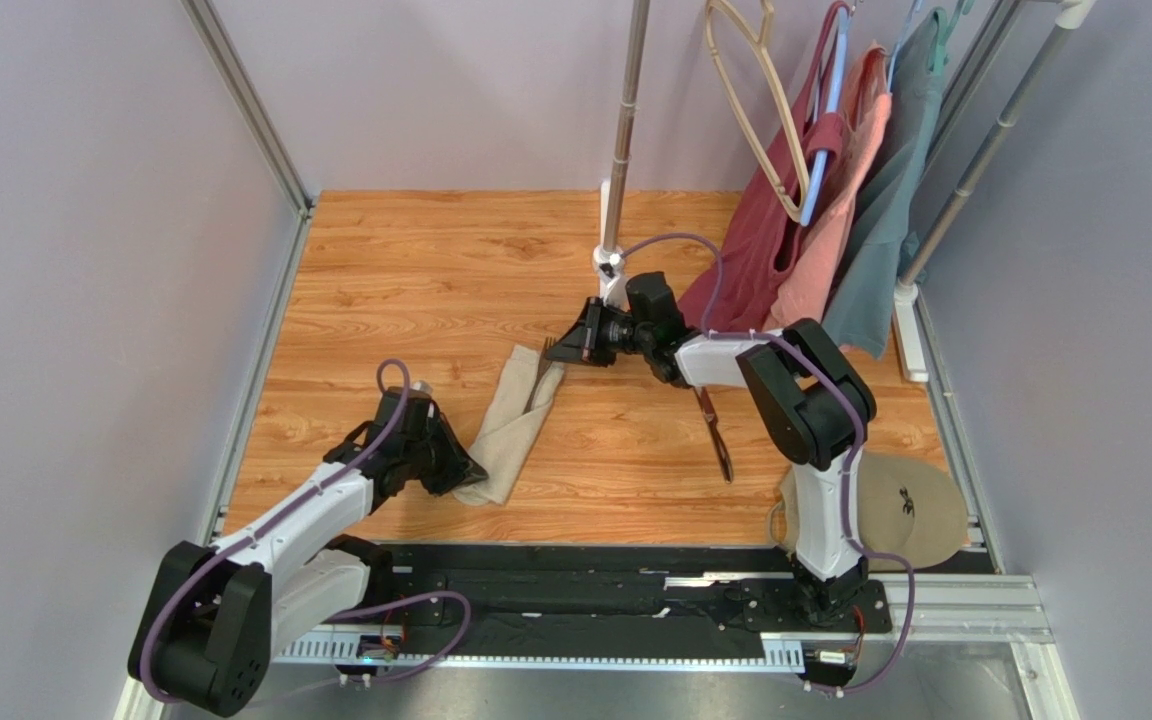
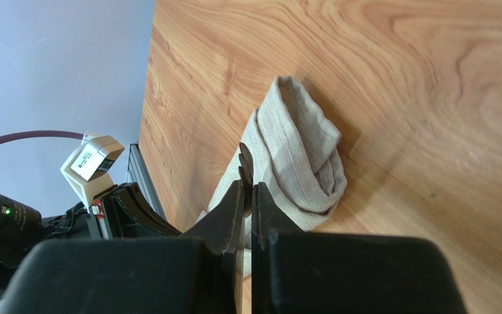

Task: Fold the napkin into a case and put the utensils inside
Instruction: Insert the fork into the folded napkin.

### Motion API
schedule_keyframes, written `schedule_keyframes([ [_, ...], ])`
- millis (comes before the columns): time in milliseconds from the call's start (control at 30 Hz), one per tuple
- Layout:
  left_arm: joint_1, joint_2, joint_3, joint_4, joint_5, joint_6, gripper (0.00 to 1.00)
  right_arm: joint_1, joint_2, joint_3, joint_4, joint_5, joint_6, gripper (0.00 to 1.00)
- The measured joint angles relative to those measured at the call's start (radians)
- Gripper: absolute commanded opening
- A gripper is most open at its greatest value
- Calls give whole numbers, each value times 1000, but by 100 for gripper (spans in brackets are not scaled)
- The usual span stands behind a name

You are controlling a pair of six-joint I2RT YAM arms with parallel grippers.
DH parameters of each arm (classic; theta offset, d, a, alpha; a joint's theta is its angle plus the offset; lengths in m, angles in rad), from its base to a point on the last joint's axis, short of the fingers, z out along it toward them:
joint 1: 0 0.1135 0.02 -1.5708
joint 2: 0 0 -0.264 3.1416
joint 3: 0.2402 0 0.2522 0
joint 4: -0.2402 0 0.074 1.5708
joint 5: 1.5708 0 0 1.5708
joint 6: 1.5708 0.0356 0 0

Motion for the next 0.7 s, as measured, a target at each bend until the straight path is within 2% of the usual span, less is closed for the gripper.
schedule_keyframes([
  [533, -20, 7, 0, 12, -8, -9, 0, 59, -5, -96, 7, 59, 141, 0],
  [700, -21, -3, 9, -15, 0, -2, 11, 74, -13, -112, 6, 72, 154, 0],
])
